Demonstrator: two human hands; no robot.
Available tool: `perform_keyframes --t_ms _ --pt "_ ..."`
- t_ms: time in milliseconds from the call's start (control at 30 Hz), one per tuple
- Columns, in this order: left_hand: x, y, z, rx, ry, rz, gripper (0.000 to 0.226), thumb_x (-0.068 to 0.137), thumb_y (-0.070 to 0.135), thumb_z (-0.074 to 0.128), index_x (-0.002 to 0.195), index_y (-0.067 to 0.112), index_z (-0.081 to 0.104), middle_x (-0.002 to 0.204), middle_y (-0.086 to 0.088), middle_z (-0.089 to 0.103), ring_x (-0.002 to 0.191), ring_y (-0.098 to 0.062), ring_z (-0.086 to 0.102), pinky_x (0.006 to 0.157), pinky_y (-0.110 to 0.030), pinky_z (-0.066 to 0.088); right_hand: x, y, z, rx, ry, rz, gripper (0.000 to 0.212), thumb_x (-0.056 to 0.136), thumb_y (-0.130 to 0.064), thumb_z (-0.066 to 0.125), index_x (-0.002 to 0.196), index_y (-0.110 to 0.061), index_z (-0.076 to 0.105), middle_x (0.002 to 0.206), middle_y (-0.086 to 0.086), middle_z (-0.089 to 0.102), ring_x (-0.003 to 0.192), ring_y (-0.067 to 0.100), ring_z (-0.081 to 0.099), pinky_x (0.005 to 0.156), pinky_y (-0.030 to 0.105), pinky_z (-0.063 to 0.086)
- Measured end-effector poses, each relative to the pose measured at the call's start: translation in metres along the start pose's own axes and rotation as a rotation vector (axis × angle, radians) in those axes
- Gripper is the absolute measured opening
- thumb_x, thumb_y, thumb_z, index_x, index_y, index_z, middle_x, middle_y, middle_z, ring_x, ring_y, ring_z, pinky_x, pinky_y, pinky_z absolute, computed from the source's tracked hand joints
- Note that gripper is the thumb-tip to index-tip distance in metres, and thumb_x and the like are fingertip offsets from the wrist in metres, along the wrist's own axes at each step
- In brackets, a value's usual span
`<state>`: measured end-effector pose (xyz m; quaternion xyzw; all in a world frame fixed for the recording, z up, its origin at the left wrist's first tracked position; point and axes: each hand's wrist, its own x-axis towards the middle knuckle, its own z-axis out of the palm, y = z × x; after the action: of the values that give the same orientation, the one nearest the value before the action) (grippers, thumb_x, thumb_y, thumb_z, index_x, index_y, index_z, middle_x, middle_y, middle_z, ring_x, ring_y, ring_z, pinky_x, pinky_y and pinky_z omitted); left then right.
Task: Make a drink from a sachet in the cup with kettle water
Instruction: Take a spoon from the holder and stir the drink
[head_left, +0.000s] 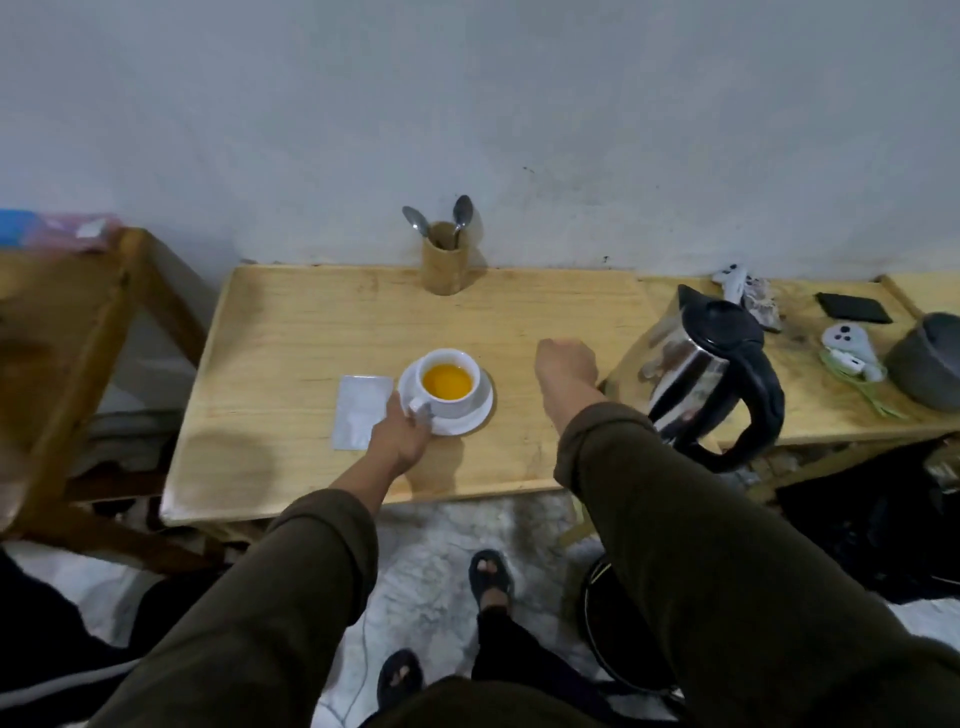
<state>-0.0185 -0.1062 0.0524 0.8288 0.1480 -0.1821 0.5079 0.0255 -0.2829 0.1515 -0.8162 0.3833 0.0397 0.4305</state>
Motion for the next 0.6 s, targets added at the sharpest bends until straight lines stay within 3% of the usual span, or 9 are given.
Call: perform_keyframes --t_ms 133,267,333,400,500,600 --pt "0.012 0.008 -0.014 0.072 -0.064 -0.017 0.054 0.093 0.032 0.050 0.140 0.007 0.038 0.141 -0.016 0.050 0.127 -0.033 0.049 0.099 -0.034 0.039 0.027 -0.048 0.035 -0.389 -0.186 -0.251 0.029 0.094 -0.017 0.040 0.105 -0.001 0.062 0.108 0.017 0.060 0.106 0.031 0.058 0.082 0.031 0.042" --pt "0.025 0.009 -0.027 0.094 -0.118 -0.086 0.045 0.092 0.033 0.053 0.131 0.009 0.051 0.132 -0.014 0.057 0.123 -0.026 0.052 0.099 -0.031 0.040 0.061 -0.090 0.073 -0.460 -0.201 -0.464 0.032 0.094 -0.014 0.040 0.115 0.001 0.059 0.123 0.018 0.060 0.115 0.032 0.056 0.082 0.031 0.042" --pt "0.030 0.008 -0.035 0.063 -0.183 -0.067 0.028 0.092 0.026 0.055 0.115 0.011 0.060 0.108 -0.009 0.059 0.102 -0.017 0.058 0.081 -0.017 0.045 0.078 -0.110 0.089 -0.441 -0.250 -0.517 0.035 0.093 -0.017 0.044 0.121 0.001 0.057 0.125 0.020 0.059 0.117 0.034 0.055 0.091 0.035 0.045" --pt "0.032 0.011 -0.042 -0.036 -0.236 -0.092 0.026 0.090 0.012 0.059 0.114 0.002 0.063 0.097 -0.001 0.060 0.074 0.001 0.061 0.061 -0.003 0.043 0.092 -0.125 0.103 -0.407 -0.260 -0.509 0.043 0.090 -0.032 0.049 0.123 -0.004 0.055 0.121 0.017 0.061 0.111 0.032 0.058 0.089 0.035 0.047" --pt "0.037 0.011 -0.050 -0.141 -0.224 -0.175 0.021 0.088 0.004 0.061 0.108 0.002 0.065 0.075 0.009 0.063 0.045 0.008 0.057 0.049 -0.004 0.043 0.115 -0.143 0.120 -0.427 -0.237 -0.527 0.045 0.085 -0.032 0.053 0.123 -0.008 0.053 0.121 0.014 0.061 0.109 0.033 0.060 0.093 0.040 0.050" --pt "0.043 0.008 -0.053 -0.191 -0.214 -0.249 0.010 0.086 0.008 0.064 0.094 0.012 0.067 0.052 0.019 0.064 0.044 0.003 0.053 0.048 -0.009 0.044 0.137 -0.156 0.127 -0.493 -0.300 -0.619 0.040 0.088 -0.027 0.047 0.123 -0.011 0.058 0.127 0.015 0.058 0.115 0.034 0.056 0.087 0.037 0.048"
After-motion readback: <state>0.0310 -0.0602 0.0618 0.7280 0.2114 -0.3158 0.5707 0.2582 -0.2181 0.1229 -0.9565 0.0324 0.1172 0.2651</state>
